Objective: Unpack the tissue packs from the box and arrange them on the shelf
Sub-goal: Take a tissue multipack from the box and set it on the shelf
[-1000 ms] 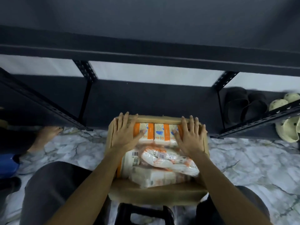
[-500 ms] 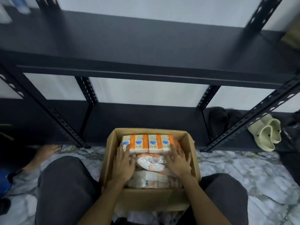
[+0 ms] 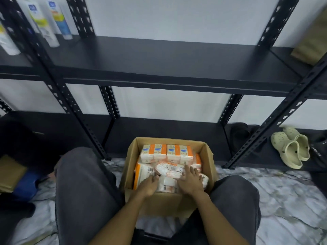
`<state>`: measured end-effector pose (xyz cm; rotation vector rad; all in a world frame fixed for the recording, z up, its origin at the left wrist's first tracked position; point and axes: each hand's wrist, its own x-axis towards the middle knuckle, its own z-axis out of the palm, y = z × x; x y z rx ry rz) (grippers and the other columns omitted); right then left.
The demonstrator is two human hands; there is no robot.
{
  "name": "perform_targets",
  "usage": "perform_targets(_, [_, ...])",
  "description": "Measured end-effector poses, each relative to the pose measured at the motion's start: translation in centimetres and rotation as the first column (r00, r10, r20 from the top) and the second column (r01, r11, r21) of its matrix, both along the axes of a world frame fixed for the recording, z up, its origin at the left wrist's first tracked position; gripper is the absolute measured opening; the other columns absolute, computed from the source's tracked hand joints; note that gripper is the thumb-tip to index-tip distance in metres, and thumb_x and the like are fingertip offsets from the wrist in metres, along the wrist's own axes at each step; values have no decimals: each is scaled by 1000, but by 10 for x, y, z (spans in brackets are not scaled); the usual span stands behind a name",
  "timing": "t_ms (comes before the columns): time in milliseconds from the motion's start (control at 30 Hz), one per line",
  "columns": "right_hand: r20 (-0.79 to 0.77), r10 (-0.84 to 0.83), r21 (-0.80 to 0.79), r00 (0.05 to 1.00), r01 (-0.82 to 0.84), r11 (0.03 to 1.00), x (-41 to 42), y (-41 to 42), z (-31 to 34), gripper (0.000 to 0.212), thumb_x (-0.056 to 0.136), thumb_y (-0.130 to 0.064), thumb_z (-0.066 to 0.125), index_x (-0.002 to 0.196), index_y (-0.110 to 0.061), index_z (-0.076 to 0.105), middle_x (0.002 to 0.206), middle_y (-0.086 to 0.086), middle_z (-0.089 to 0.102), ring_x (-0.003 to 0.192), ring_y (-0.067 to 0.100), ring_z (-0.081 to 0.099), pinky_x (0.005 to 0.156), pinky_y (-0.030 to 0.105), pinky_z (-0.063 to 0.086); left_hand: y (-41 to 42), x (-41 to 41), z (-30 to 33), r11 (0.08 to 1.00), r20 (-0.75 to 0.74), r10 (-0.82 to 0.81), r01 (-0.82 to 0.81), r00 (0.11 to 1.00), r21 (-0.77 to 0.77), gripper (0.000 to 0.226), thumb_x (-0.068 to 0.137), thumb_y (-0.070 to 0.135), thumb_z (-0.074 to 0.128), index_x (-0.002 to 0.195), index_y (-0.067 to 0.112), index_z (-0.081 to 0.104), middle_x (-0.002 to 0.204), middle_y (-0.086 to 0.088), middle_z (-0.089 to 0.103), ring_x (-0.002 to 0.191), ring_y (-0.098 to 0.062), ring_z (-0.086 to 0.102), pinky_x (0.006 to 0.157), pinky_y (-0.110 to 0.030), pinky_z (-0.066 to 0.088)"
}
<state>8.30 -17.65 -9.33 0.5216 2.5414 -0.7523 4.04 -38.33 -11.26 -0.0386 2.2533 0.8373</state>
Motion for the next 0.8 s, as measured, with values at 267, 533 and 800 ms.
perform_targets(267, [51, 12, -7, 999, -11, 1000, 2, 0, 10, 77, 99, -39, 45, 161, -22, 2, 169, 4, 1, 155, 28, -3, 123, 53, 6, -4, -8, -3, 987, 41, 123, -127, 992, 96, 72, 100, 67, 32, 156, 22, 33, 158, -5, 42, 142, -29, 43, 113, -37, 36])
perform_targets(533, [-103, -186, 53, 977, 192, 980, -9, -21, -7, 62, 100, -50, 42, 153, -21, 29, 158, 4, 30, 147, 28, 20, 117, 59, 16, 10, -22, -25, 955, 67, 266, -272, 962, 115, 72, 99, 68, 28, 155, 23, 32, 154, -9, 47, 138, -33, 46, 113, -47, 37])
perform_targets(800, [-242, -433, -47, 868, 435, 899, -59, -6, -14, 67, 97, -59, 44, 151, -20, 33, 154, 14, 34, 143, 38, 29, 117, 58, 14, 15, -39, -33, 949, -31, 301, -296, 953, 104, 67, 99, 63, 39, 153, 24, 29, 150, -11, 49, 132, -33, 51, 107, -51, 44])
